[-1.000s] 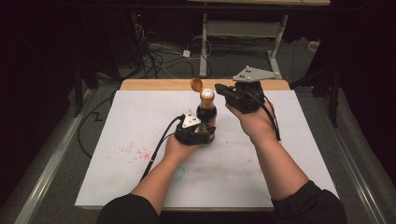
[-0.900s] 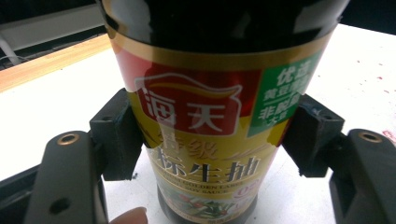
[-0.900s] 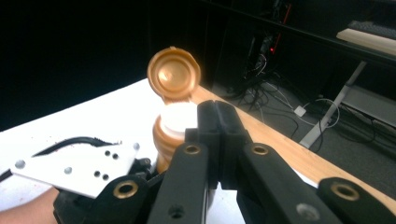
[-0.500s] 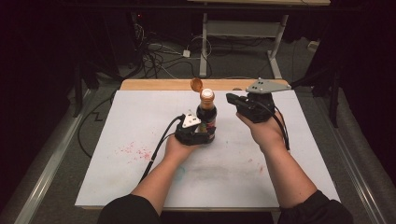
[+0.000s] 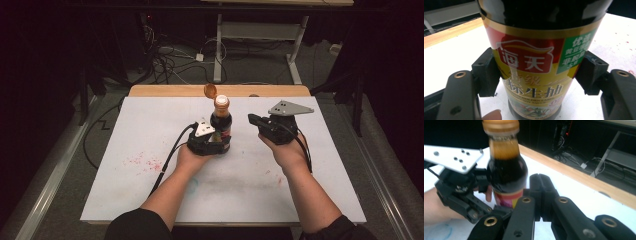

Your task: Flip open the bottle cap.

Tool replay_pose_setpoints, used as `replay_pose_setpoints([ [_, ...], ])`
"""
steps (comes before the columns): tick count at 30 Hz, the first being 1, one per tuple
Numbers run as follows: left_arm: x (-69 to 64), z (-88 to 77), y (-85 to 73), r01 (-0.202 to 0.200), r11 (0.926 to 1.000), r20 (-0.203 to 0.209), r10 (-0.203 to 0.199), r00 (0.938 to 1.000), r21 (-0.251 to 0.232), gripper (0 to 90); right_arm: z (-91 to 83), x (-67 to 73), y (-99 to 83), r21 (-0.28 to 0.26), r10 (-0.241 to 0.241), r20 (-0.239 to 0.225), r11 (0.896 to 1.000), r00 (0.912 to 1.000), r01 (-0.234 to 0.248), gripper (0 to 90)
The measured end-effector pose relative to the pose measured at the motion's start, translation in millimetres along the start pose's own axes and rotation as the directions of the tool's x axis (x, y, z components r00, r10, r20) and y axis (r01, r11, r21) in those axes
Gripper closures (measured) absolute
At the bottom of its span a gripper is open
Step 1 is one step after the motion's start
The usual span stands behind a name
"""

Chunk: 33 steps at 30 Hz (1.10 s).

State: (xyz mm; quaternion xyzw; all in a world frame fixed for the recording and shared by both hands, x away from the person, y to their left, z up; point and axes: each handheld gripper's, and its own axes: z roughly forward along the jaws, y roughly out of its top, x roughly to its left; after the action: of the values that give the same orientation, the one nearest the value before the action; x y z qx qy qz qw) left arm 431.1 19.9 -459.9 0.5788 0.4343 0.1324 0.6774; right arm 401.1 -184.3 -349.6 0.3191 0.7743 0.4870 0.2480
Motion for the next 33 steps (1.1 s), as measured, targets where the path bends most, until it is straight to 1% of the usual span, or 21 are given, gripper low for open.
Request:
replay_pose_setpoints([
  [1, -0.2, 0.1, 0.1, 0.002, 1.0000, -0.001, -0.002, 1.0000, 0.000, 28.1, 0.6, -1.1, -4.0, -0.003, 0.009, -0.001, 1.000, 1.0000, -0.009, 79.8],
  [4, -0.1, 0.1, 0.5, 0.005, 1.0000, -0.003, -0.005, 1.0000, 0.000, 27.9, 2.5, -4.7, -17.0, 0.011, 0.026, -0.006, 1.000, 0.9996, -0.026, 76.7],
  [6, 0.2, 0.1, 0.8, 0.012, 0.9999, -0.002, -0.012, 0.9999, 0.000, 27.7, 4.1, -6.0, -26.5, 0.015, 0.027, -0.009, 1.000, 0.9996, -0.027, 69.5],
  [7, 0.3, 0.2, 1.2, 0.021, 0.9998, 0.000, -0.021, 0.9998, -0.002, 27.7, 5.3, -6.9, -31.4, 0.021, 0.033, -0.011, 0.999, 0.9994, -0.032, 62.8],
  [8, 0.6, -0.1, 2.3, 0.043, 0.9991, 0.005, -0.043, 0.9991, 0.001, 27.3, 6.5, -7.9, -36.9, 0.019, 0.031, -0.012, 0.999, 0.9995, -0.031, 57.2],
  [9, 1.4, -0.6, 3.9, 0.068, 0.9977, 0.011, -0.068, 0.9976, 0.006, 26.5, 7.9, -8.8, -42.5, 0.022, 0.036, -0.009, 0.999, 0.9993, -0.036, 53.5],
  [10, 2.3, -0.6, 5.0, 0.096, 0.9954, 0.015, -0.096, 0.9953, 0.010, 25.2, 9.2, -10.1, -48.3, 0.028, 0.047, -0.012, 0.999, 0.9988, -0.046, 47.8],
  [11, 3.1, -0.9, 5.3, 0.111, 0.9937, 0.017, -0.111, 0.9937, 0.020, 23.5, 10.5, -11.1, -54.4, 0.028, 0.057, -0.012, 0.998, 0.9983, -0.057, 42.1],
  [13, 4.7, -1.5, 3.1, 0.105, 0.9934, 0.015, -0.106, 0.9942, 0.046, 19.5, 13.6, -13.7, -66.4, 0.029, 0.069, -0.009, 0.997, 0.9976, -0.068, 32.4],
  [14, 5.6, -2.0, 2.1, 0.110, 0.9925, 0.014, -0.110, 0.9938, 0.053, 17.2, 14.8, -14.9, -72.1, 0.032, 0.074, -0.005, 0.997, 0.9972, -0.074, 27.4],
  [16, 8.0, -3.9, 0.7, 0.131, 0.9893, 0.014, -0.132, 0.9912, 0.066, 14.2, 16.5, -17.4, -82.7, 0.038, 0.089, 0.004, 0.995, 0.9960, -0.089, 19.9],
  [17, 8.9, -5.4, -0.1, 0.132, 0.9891, 0.013, -0.133, 0.9911, 0.066, 14.0, 17.1, -18.7, -87.5, 0.039, 0.095, 0.010, 0.995, 0.9954, -0.096, 16.5],
  [18, 9.9, -7.0, -1.0, 0.128, 0.9895, 0.014, -0.130, 0.9915, 0.066, 13.0, 17.1, -19.7, -91.9, 0.043, 0.103, 0.015, 0.994, 0.9945, -0.104, 14.5],
  [20, 11.8, -10.8, -2.2, 0.134, 0.9884, 0.014, -0.135, 0.9907, 0.072, 10.9, 16.3, -21.3, -99.9, 0.048, 0.111, 0.025, 0.992, 0.9935, -0.112, 9.2],
  [22, 13.9, -15.0, -3.4, 0.136, 0.9875, 0.013, -0.137, 0.9905, 0.080, 7.1, 15.4, -23.1, -107.4, 0.054, 0.117, 0.029, 0.992, 0.9928, -0.118, 4.2],
  [24, 15.7, -18.7, -4.1, 0.138, 0.9861, 0.002, -0.139, 0.9903, 0.091, 3.0, 13.8, -23.3, -114.2, 0.057, 0.127, 0.038, 0.990, 0.9911, -0.129, 0.5],
  [26, 17.0, -24.3, -4.0, 0.136, 0.9863, 0.001, -0.137, 0.9906, 0.094, 0.0, 11.3, -22.9, -119.6, 0.061, 0.131, 0.050, 0.989, 0.9901, -0.134, 0.4],
  [28, 18.0, -31.2, -3.4, 0.120, 0.9887, 0.002, -0.121, 0.9926, 0.089, 0.0, 8.1, -22.1, -124.0, 0.062, 0.126, 0.056, 0.990, 0.9904, -0.130, 0.4],
  [30, 18.8, -38.5, -3.3, 0.115, 0.9893, 0.001, -0.115, 0.9933, 0.090, 0.0, 4.2, -20.6, -128.0, 0.058, 0.126, 0.067, 0.990, 0.9898, -0.130, 0.4],
  [32, 21.1, -46.9, -3.4, 0.102, 0.9910, -0.004, -0.103, 0.9947, 0.086, 0.0, 0.5, -19.9, -131.8, 0.055, 0.120, 0.067, 0.991, 0.9906, -0.123, 0.4],
  [33, 22.4, -51.3, -3.2, 0.110, 0.9904, -0.006, -0.110, 0.9940, 0.084, 0.0, -1.6, -18.9, -133.7, 0.055, 0.126, 0.072, 0.990, 0.9895, -0.130, 0.4],
])
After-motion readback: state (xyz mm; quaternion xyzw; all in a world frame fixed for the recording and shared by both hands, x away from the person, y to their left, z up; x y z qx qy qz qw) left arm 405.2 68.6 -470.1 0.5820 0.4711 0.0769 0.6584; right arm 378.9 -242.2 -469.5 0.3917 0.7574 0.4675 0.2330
